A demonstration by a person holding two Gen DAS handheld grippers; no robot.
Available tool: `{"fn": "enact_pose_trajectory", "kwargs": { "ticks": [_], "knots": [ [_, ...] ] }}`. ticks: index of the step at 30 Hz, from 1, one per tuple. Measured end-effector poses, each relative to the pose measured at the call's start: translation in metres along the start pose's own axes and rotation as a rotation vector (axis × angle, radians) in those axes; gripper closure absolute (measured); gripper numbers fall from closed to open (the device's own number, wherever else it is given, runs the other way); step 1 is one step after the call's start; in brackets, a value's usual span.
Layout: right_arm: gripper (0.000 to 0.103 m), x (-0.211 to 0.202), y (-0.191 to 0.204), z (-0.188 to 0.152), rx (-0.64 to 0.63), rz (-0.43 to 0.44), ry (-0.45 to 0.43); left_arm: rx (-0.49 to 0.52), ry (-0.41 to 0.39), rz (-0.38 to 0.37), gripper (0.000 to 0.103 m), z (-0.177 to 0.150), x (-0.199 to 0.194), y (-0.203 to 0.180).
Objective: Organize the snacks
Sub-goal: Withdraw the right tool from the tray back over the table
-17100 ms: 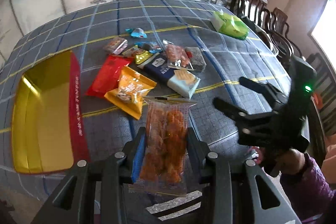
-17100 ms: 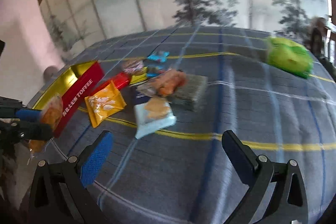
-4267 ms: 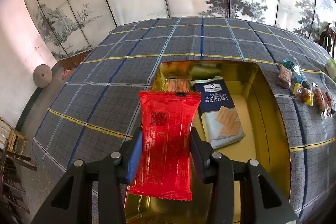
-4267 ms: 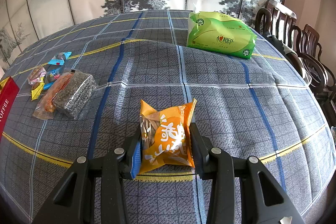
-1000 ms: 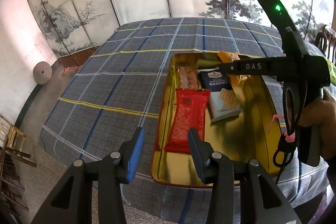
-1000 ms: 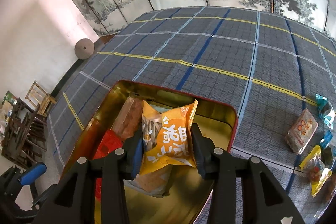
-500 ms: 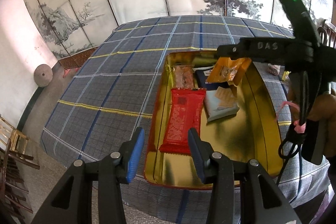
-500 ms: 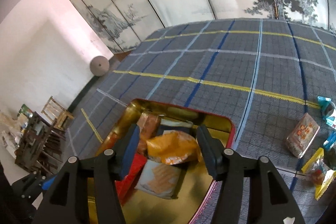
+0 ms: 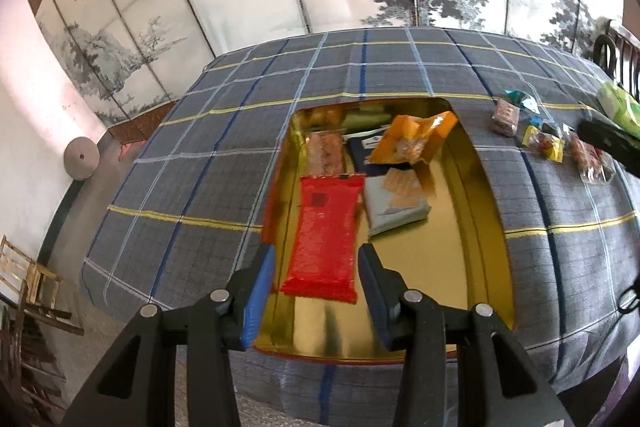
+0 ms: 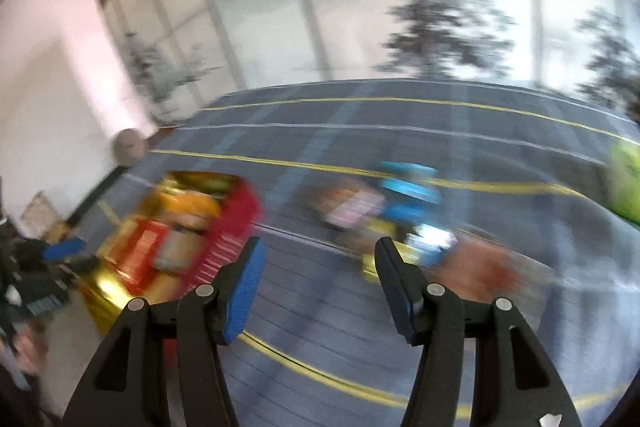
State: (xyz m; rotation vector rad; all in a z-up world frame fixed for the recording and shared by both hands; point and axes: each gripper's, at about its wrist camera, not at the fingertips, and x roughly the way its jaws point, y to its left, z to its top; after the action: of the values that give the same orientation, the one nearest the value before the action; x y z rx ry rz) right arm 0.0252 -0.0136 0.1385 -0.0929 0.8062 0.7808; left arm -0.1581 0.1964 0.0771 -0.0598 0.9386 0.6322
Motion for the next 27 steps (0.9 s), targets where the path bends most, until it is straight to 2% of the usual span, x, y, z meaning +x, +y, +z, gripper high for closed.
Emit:
{"fn": "enact_pose_trajectory", "kwargs": {
  "ticks": [5, 8, 13, 19, 21, 24, 27],
  "knots": [
    [0.048, -0.017, -0.070, -0.028, 0.041, -0.236, 0.030, 0.051, -0.012, -0.005, 0.059, 0.009, -0.008, -0.025],
    [0.048, -0.021, -0.100, -0.038, 0.074, -0.302, 0.047, 0.095, -0.016, -0.016, 0.059, 0.016, -0.013, -0.047],
    [0.048, -0.022, -0.128, -0.051, 0.130, -0.311, 0.044, 0.155, -0.001, -0.061, 0.059, 0.033, -0.011, -0.082],
    [0.048, -0.031, -0.144, -0.057, 0.189, -0.234, 0.002, 0.242, 0.021, -0.218, 0.059, 0.074, 0.004, -0.127],
    [0.048, -0.032, -0.147, -0.058, 0.207, -0.209, -0.006, 0.305, 0.025, -0.271, 0.059, 0.090, 0.015, -0.146],
    [0.048, -0.034, -0.153, -0.061, 0.242, -0.170, -0.021, 0.393, 0.004, -0.288, 0.059, 0.113, 0.036, -0.175],
    [0.048, -0.036, -0.156, -0.062, 0.264, -0.141, -0.033, 0.414, 0.017, -0.325, 0.059, 0.133, 0.061, -0.193]
  ]
}}
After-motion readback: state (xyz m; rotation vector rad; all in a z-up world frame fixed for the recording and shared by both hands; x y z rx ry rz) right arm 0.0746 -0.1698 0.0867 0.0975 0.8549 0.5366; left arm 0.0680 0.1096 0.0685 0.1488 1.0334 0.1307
